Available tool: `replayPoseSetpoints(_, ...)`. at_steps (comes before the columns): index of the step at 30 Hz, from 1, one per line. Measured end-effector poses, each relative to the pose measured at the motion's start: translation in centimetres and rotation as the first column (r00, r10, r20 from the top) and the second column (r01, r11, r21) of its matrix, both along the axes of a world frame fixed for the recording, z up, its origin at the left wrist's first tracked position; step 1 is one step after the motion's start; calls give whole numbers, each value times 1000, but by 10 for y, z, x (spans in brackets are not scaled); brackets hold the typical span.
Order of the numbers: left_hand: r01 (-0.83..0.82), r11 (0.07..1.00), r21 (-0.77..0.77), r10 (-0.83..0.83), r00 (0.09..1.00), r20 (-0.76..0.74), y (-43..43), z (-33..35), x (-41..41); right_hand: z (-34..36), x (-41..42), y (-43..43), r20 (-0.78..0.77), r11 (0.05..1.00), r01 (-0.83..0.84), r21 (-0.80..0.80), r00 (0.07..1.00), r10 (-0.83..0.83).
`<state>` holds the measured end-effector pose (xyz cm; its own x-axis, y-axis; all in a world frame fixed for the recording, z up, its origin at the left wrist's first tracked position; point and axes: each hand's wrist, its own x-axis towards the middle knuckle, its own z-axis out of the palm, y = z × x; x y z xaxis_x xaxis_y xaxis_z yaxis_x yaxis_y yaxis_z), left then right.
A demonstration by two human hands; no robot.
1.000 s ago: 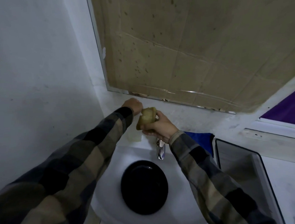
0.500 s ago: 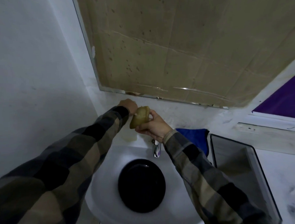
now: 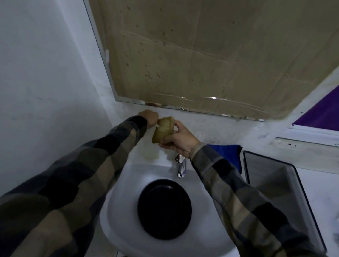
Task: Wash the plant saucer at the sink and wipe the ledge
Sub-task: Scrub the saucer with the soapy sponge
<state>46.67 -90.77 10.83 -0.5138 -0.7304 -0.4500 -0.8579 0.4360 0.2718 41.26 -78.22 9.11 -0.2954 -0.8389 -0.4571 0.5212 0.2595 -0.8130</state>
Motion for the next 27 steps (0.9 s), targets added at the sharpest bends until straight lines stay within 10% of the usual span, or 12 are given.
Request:
replayPoseSetpoints(7, 101, 975, -200, -88, 993, 73, 5, -15, 3, -2, 1, -2, 19, 999, -34, 4, 999, 34)
replayPoseSetpoints(27, 109, 981, -162, -92, 990, 107, 3, -5, 7, 1, 0, -4, 17, 996, -13, 89, 1000, 11)
